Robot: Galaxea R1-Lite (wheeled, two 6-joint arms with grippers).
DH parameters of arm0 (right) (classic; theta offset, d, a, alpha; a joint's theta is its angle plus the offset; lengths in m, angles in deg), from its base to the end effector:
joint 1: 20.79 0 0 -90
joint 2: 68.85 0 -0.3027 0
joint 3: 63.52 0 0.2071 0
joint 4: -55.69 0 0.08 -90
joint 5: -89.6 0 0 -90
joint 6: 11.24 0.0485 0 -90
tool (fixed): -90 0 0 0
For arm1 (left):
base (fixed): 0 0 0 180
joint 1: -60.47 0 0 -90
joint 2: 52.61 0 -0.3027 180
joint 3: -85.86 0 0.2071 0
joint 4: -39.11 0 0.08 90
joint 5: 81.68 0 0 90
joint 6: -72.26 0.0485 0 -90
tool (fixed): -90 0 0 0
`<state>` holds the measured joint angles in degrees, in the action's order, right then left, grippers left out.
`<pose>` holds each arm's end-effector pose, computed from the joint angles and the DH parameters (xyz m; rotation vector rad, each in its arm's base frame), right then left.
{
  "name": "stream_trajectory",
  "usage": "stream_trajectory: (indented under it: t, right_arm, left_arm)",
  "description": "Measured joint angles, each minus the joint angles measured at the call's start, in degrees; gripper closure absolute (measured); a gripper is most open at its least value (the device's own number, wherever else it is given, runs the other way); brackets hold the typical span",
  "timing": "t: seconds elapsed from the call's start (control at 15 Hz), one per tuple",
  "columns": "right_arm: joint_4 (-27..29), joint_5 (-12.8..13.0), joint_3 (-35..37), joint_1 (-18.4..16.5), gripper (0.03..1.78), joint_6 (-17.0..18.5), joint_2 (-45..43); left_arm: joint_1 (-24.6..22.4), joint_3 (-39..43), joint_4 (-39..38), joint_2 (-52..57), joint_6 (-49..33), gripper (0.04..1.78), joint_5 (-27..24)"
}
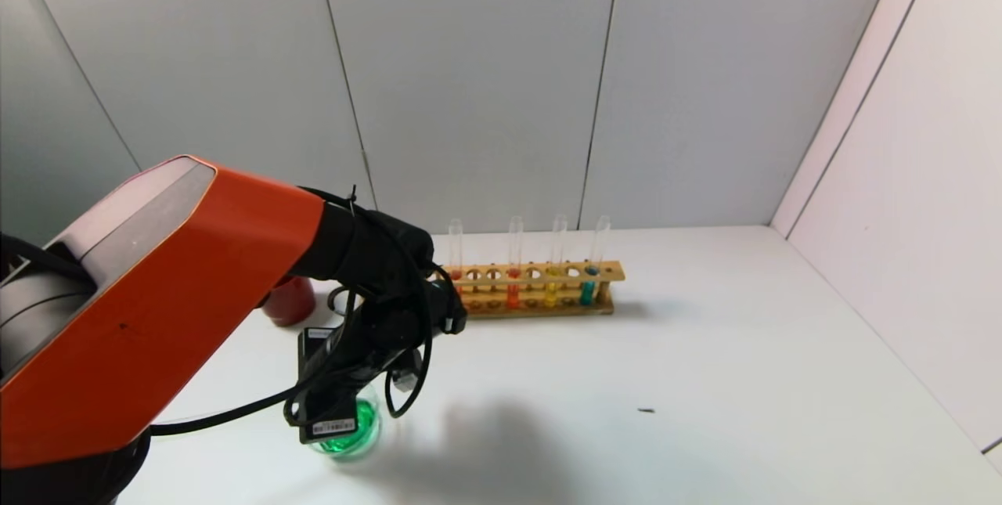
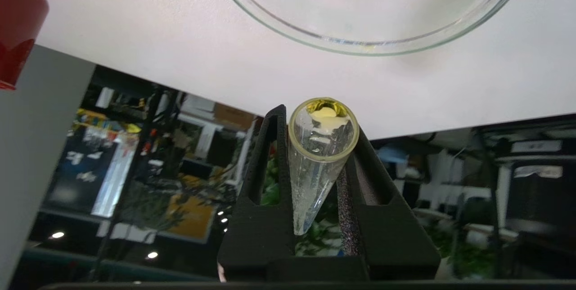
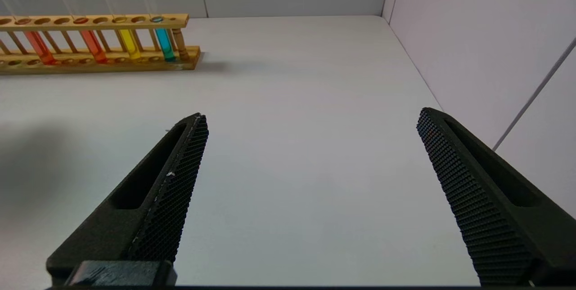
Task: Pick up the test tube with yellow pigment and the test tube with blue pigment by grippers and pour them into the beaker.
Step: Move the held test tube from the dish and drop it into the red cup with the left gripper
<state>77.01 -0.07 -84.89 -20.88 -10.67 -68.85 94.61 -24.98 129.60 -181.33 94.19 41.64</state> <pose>0.0187 -0.0003 0.0756 0.0100 -0.0009 -0.0073 0.3034 -0.1735 0.0582 1.3448 1.6071 -0.3217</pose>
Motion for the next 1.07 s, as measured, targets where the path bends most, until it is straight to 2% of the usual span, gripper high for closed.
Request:
stream_trajectory:
  t: [0.2,0.73,1.07]
  right_arm:
    - [0.0,0.0,0.0,0.0,0.11,0.0,0.0]
    - [0.0,0.0,0.0,0.0,0.11,0.0,0.0]
    - [0.0,0.0,0.0,0.0,0.11,0.0,0.0]
  left_arm:
    - [0.0,1.0,-4.3,2.2,-6.0,1.50,-3.5]
    - [0.8,10.9,-23.2,18.1,-23.1,1.50,-4.0]
    - [-2.2,15.2,-35.9,26.8,-25.8,1.50,-4.0]
